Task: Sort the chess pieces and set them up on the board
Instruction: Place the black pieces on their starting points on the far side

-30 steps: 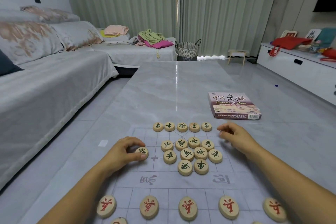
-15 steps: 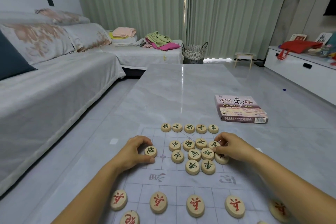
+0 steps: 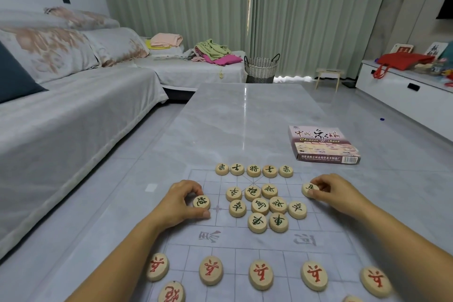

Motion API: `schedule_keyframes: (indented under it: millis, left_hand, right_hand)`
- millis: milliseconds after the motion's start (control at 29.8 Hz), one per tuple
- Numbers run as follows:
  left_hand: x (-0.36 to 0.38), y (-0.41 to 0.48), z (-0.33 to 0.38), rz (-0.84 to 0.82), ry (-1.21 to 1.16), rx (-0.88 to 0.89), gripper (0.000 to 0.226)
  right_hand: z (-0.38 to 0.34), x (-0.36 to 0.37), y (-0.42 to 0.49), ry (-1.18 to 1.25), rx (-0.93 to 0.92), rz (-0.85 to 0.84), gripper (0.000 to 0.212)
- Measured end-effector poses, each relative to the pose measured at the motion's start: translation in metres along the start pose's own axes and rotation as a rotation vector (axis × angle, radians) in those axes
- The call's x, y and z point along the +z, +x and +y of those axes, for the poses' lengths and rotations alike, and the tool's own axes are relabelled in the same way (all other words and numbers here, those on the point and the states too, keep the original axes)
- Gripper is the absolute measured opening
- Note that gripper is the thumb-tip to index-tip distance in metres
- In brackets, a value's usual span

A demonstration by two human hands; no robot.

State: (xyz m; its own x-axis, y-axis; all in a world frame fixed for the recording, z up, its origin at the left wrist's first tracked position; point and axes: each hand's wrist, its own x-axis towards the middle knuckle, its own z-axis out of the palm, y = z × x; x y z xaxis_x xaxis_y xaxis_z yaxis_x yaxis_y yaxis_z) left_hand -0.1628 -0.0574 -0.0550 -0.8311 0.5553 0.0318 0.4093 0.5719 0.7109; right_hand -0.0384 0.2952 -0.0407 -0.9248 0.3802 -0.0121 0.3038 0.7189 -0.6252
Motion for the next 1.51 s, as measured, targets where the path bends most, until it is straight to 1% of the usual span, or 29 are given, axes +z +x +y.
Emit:
schedule_keyframes:
  millis: [101,268,369,436,503,537,638,705,805,906,1040,1107,1242,1376,1510]
  left_hand:
    - [-0.001,0.001,0.000,-0.003,-0.021,-0.013,0.040]
    - [-0.002,0.000,0.002,-0.033,-0.069,-0.048,0.034]
    - [-0.001,0.000,0.013,0.025,-0.099,-0.079,0.026]
    - [0.010,0.002,0.031,0.134,-0.002,0.001,0.019]
    - [0.030,0.004,0.059,0.174,0.104,0.101,0.019]
    - [0.041,0.006,0.074,0.155,0.166,0.112,0.023]
    - [0.070,0.014,0.108,0.082,0.418,0.069,0.037]
    - [0.079,0.020,0.118,0.052,0.499,0.015,0.042]
    - [0.083,0.023,0.121,0.026,0.443,-0.064,0.039]
    - [0.079,0.020,0.120,0.003,0.420,-0.083,0.032]
    - [0.076,0.018,0.119,-0.034,0.412,-0.084,0.042]
    - [0.076,0.017,0.119,-0.034,0.416,-0.069,0.043]
    - [0.078,0.018,0.116,-0.046,0.397,-0.042,0.036]
    - [0.072,0.018,0.117,0.004,0.355,-0.011,0.029]
    - [0.043,0.031,0.102,0.108,0.149,-0.096,0.026]
  right_hand:
    - [0.005,0.006,-0.003,0.103,-0.005,0.026,0.028]
    - [0.007,0.005,0.000,0.227,0.050,-0.022,0.037]
    - [0.007,0.005,0.000,0.271,0.074,-0.001,0.036]
    - [0.006,0.005,0.001,0.273,0.067,0.010,0.034]
    - [0.007,0.006,0.001,0.266,0.058,0.016,0.031]
    - [0.007,0.006,0.001,0.265,0.051,0.021,0.030]
    - [0.008,0.007,0.000,0.261,0.032,0.030,0.028]
    - [0.009,0.008,0.001,0.259,0.029,0.036,0.028]
    - [0.011,0.010,0.001,0.236,0.008,0.033,0.030]
    - [0.012,0.010,0.004,0.185,-0.004,0.046,0.029]
    - [0.001,0.007,0.017,0.055,-0.019,0.149,0.040]
    - [-0.005,0.007,0.027,0.044,-0.015,0.192,0.044]
    - [-0.002,0.011,0.043,0.072,0.023,0.134,0.047]
    - [0.004,0.015,0.045,0.077,-0.001,0.171,0.049]
    - [0.005,0.017,0.043,0.069,-0.009,0.207,0.052]
